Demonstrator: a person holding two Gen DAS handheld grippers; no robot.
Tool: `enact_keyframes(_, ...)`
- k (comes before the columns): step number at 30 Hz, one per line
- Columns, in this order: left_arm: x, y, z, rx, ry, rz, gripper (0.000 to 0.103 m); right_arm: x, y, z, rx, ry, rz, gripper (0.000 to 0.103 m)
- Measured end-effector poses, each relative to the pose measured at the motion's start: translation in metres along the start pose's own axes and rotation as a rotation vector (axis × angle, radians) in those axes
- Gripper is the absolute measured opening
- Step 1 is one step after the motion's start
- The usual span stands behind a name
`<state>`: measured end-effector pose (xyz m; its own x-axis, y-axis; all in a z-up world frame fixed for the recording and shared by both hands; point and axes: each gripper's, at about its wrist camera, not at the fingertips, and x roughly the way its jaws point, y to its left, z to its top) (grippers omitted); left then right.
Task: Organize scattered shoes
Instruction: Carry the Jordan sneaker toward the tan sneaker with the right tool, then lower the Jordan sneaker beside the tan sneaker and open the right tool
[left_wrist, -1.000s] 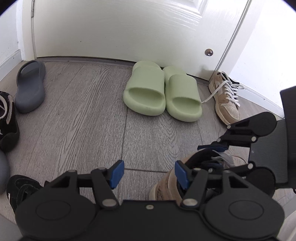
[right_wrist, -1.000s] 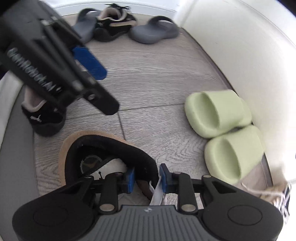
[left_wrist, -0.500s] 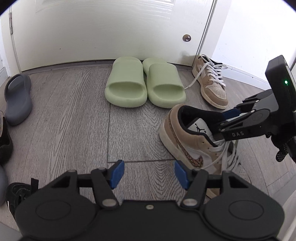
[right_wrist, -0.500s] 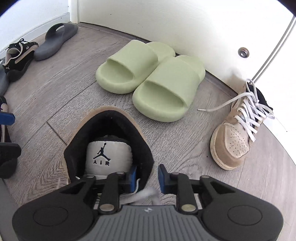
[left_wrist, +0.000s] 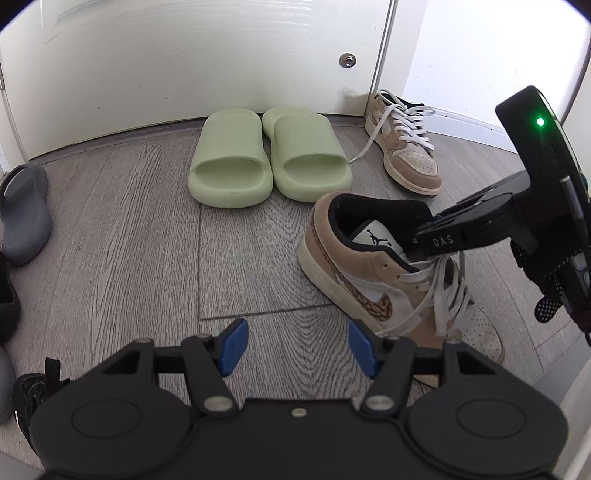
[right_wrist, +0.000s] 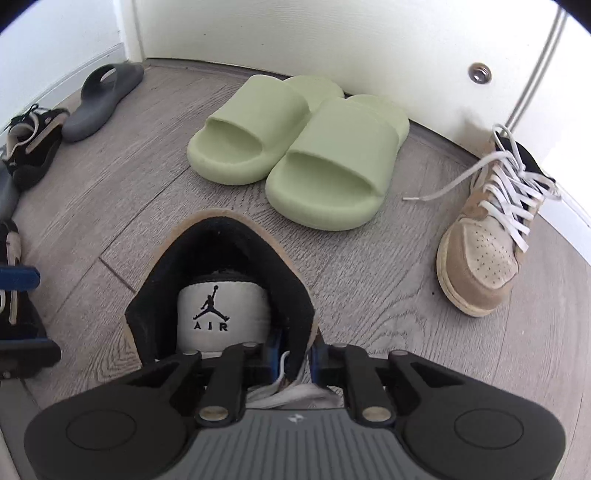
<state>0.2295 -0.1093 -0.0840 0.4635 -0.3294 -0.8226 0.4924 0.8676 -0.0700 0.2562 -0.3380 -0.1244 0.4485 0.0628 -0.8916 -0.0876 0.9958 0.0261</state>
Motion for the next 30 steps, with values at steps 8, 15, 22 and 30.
enact_keyframes(8,-0.002,0.010,0.000,-0.049,-0.006,-0.012,0.061,-0.004,-0.046,-0.012,0.320,0.009,-0.043,0.014)
enact_keyframes(15,-0.002,0.009,-0.001,-0.045,-0.007,-0.009,0.061,-0.007,-0.036,-0.016,0.236,0.004,-0.106,0.027)
enact_keyframes(22,0.001,0.009,-0.002,-0.051,-0.001,-0.016,0.061,-0.008,-0.055,-0.022,0.392,-0.040,-0.016,0.013)
enact_keyframes(30,0.004,0.008,-0.003,-0.057,0.006,-0.024,0.061,-0.001,-0.090,-0.014,0.605,-0.117,-0.030,0.012)
